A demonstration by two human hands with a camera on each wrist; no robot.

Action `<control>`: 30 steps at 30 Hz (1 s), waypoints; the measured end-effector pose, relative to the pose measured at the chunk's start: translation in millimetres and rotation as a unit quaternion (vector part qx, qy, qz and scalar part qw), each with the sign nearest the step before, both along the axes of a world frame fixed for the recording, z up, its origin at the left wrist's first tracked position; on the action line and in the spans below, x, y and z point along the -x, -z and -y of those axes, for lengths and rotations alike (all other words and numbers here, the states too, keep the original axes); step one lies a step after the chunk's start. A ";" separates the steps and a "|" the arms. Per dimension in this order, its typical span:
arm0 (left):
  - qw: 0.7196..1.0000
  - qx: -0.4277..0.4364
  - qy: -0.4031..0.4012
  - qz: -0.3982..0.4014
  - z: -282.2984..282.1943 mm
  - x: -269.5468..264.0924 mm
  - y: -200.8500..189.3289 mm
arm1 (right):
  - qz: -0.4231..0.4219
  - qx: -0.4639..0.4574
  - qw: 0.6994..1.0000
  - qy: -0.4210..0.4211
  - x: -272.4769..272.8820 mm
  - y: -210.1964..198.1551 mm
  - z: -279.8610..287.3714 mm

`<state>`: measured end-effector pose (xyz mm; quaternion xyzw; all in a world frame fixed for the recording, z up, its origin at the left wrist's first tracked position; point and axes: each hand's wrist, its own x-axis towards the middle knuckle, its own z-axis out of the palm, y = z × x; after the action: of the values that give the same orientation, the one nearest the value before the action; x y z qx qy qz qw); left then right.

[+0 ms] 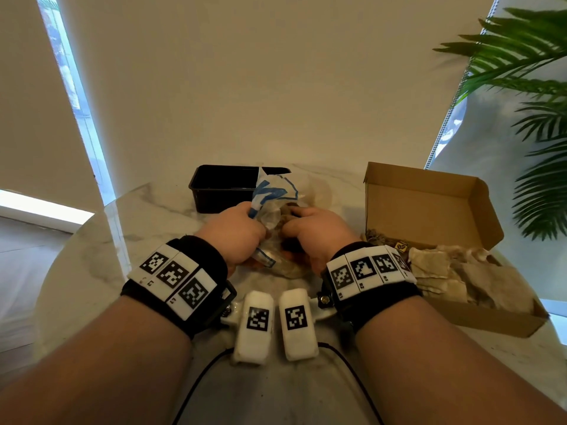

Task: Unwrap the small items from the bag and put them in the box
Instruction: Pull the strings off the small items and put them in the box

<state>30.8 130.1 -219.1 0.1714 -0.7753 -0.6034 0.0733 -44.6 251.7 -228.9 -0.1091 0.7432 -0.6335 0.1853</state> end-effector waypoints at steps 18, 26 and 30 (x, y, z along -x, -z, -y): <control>0.989 -0.138 -0.060 -0.014 4.1 1.9 0.2 | -0.010 0.121 0.991 0.051 -12.5 -21.8 -21.0; 0.990 -0.129 -0.062 0.011 7.5 2.8 -0.7 | -0.026 0.166 0.985 0.044 -22.7 -44.7 -37.8; 0.991 -0.094 -0.093 -0.013 9.2 1.8 -3.6 | -0.027 0.209 0.977 0.042 -30.0 -59.2 -52.7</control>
<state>29.0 120.9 -215.5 0.2410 -0.6947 -0.6666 0.1226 -14.6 304.4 -169.7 -0.1308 0.6030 -0.7790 0.1117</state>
